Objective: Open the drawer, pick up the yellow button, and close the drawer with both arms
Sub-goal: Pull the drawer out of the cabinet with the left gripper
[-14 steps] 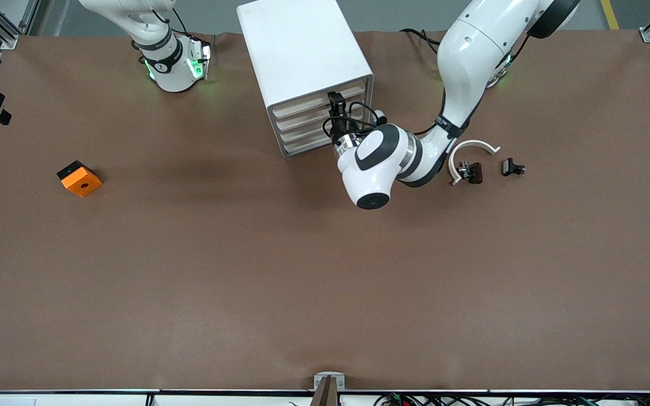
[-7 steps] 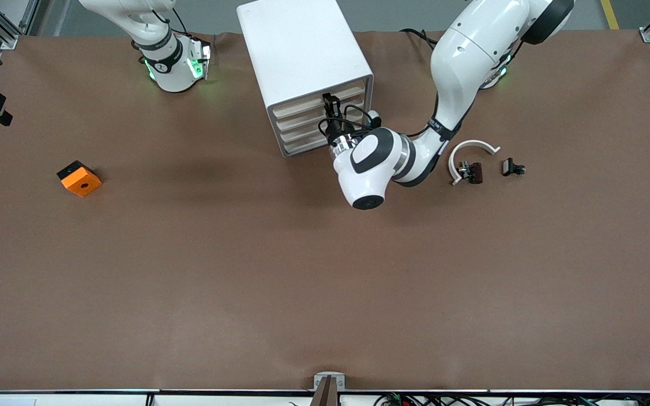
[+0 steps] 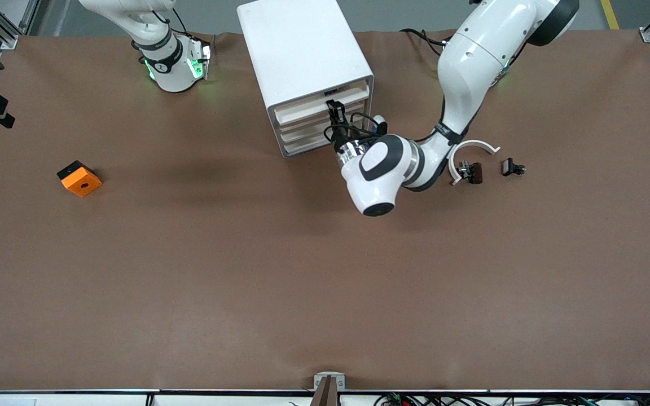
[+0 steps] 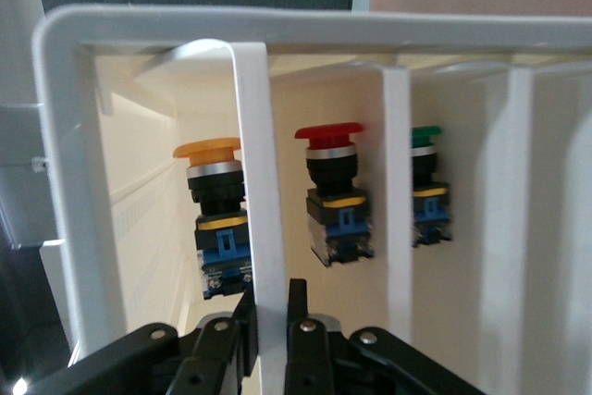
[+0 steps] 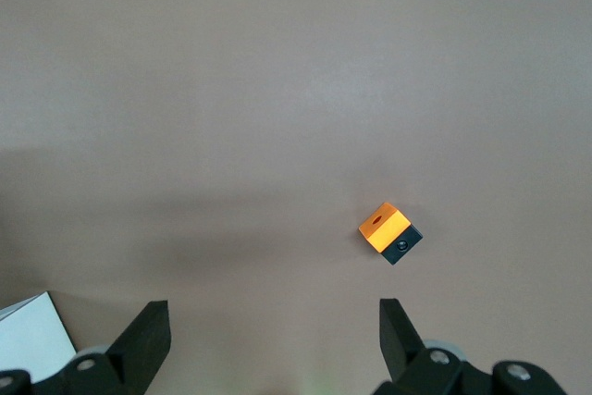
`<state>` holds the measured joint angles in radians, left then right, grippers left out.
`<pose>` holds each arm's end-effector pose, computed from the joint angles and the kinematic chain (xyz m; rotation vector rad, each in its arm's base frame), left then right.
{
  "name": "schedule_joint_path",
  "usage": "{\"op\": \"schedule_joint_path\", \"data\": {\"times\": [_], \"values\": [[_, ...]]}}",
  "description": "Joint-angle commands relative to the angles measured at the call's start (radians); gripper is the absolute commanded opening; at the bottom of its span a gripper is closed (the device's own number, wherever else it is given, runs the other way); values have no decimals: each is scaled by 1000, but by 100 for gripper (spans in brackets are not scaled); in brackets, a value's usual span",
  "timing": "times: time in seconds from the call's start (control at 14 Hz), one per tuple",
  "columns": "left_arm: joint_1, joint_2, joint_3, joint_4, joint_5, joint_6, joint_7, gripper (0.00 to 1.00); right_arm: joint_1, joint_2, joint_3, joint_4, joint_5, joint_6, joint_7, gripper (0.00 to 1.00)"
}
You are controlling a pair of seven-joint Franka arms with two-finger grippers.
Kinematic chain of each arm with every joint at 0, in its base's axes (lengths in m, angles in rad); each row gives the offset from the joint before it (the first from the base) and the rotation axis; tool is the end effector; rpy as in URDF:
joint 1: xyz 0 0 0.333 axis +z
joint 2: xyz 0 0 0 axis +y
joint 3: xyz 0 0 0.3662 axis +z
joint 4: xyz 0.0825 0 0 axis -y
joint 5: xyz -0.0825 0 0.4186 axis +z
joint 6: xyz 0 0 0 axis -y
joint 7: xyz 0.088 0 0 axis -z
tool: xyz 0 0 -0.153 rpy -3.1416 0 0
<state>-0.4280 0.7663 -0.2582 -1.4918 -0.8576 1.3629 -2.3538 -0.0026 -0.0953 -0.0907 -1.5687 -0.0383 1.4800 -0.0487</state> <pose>0.4588 -0.5004 0.2536 -1.1906 -1.6508 1.3157 0.5418 -0.0596 0.6756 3.1108 -0.0744 0.0064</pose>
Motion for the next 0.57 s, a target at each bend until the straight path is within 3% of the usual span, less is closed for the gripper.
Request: {"op": "schedule_joint_path", "data": {"times": [0.0, 0.14, 0.5], "values": [[77, 15, 5, 16, -1, 4, 24, 0, 1, 37, 0, 10, -3, 11, 1, 100], [97, 13, 5, 19, 0, 4, 24, 0, -4, 97, 0, 28, -2, 17, 0, 100], [134, 11, 5, 74, 3, 4, 24, 0, 3, 114, 2, 33, -12, 10, 0, 100]]}}
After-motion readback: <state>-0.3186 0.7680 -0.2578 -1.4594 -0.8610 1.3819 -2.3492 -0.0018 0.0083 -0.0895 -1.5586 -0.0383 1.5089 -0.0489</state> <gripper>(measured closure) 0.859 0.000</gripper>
